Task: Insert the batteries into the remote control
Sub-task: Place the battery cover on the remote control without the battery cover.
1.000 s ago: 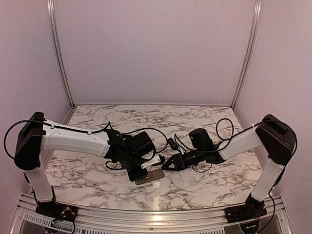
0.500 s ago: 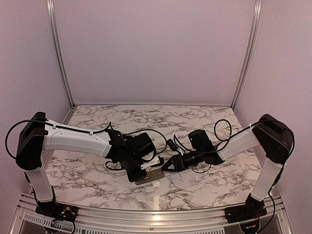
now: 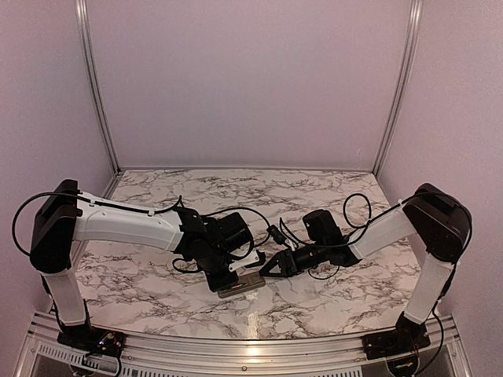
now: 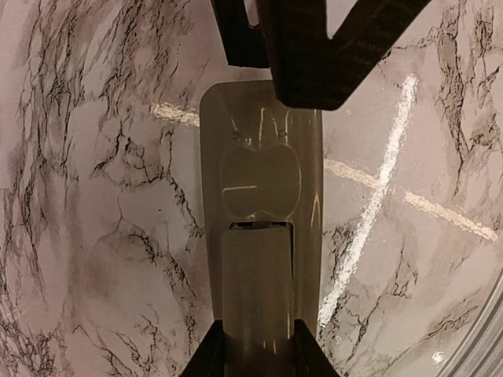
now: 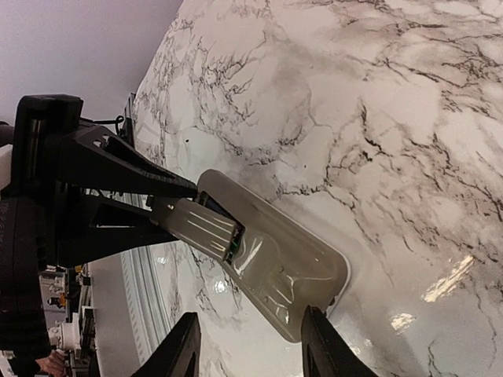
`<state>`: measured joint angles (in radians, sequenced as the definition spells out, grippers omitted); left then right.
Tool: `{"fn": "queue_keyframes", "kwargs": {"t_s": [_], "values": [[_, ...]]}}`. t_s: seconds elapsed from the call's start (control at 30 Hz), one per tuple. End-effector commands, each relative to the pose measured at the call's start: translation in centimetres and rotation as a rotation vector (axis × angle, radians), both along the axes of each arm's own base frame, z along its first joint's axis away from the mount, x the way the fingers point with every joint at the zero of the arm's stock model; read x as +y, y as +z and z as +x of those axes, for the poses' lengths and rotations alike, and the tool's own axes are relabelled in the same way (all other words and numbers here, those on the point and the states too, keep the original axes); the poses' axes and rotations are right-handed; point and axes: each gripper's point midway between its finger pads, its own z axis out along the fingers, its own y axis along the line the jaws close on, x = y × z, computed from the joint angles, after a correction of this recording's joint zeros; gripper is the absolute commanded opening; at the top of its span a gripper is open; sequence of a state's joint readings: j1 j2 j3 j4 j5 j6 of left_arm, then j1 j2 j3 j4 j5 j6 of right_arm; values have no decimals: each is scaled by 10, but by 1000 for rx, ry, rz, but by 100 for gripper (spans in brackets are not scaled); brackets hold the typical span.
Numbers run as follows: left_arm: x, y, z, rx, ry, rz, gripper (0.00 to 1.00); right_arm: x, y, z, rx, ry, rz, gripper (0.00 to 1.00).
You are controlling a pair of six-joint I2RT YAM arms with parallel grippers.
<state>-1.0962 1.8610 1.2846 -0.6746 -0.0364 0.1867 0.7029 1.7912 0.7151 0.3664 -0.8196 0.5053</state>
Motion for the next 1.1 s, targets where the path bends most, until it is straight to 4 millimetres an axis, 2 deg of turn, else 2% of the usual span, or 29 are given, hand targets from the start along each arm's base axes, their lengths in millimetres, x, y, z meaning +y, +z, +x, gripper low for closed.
{"fn": "queue_keyframes", "kwargs": {"t_s": [0.0, 0.47, 0.87, 1.07], "values": [[-1, -5, 4, 4, 4, 22, 21, 0, -3, 0, 15, 5, 12, 42], [5, -6, 2, 14, 10, 35, 21, 0, -5, 0, 17, 5, 7, 40], [-3, -6, -9, 63, -28, 7, 21, 0, -4, 0, 19, 6, 10, 40], [-2, -7, -6, 54, -14, 16, 27, 1, -3, 0, 17, 9, 13, 40]]}}
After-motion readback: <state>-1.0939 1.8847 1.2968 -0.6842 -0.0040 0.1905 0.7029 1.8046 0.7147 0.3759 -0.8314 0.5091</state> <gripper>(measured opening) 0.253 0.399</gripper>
